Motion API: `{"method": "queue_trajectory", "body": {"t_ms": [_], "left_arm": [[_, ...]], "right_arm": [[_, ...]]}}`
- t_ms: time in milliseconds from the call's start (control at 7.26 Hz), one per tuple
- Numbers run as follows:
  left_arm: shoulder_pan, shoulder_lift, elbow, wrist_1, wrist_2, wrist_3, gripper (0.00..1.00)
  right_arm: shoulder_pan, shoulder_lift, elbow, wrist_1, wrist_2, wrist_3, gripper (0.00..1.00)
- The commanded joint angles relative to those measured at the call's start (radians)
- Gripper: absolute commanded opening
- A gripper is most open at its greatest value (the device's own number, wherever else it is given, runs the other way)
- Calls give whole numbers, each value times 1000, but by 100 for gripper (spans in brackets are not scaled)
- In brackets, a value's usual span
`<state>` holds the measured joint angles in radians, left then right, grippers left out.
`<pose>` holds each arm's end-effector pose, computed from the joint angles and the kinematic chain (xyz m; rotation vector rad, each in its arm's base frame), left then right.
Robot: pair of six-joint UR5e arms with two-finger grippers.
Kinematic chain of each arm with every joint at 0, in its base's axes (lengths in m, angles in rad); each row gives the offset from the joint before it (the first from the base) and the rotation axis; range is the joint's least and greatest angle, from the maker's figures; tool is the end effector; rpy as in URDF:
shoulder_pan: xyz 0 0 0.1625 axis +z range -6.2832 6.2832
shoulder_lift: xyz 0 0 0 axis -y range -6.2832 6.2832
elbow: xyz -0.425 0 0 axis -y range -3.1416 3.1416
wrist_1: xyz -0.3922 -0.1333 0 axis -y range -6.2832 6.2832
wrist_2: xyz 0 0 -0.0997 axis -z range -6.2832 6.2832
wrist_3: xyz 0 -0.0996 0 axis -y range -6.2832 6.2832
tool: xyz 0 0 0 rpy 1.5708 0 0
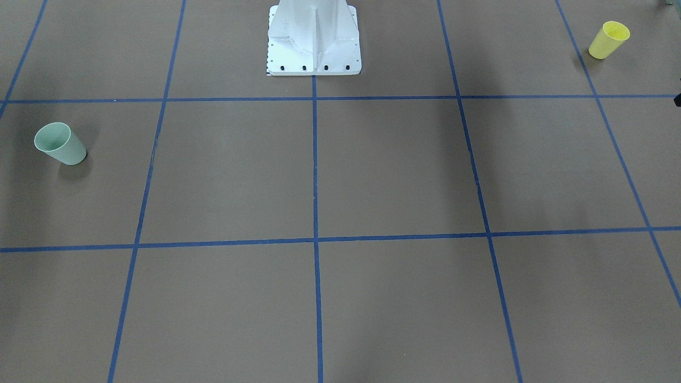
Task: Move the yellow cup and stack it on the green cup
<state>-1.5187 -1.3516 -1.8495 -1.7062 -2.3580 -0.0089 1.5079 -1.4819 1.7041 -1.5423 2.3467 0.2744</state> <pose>-0.0413 -0.4132 0.6037 0.1608 0.7902 0.1175 0.0298 -0.5374 0.5435 0.1051 -0.8008 0.1026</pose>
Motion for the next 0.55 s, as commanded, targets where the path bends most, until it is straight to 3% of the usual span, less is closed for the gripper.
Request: {"method": "queue_trajectory", "body": {"t_ms": [0,413], "left_arm": [[0,3,38,-16,2,7,100],[-2,3,39,-30,0,0,100]], "right_arm": [[-26,-4,3,-51,-15,-3,100],[-28,0,3,-50,-15,-1,100]]}}
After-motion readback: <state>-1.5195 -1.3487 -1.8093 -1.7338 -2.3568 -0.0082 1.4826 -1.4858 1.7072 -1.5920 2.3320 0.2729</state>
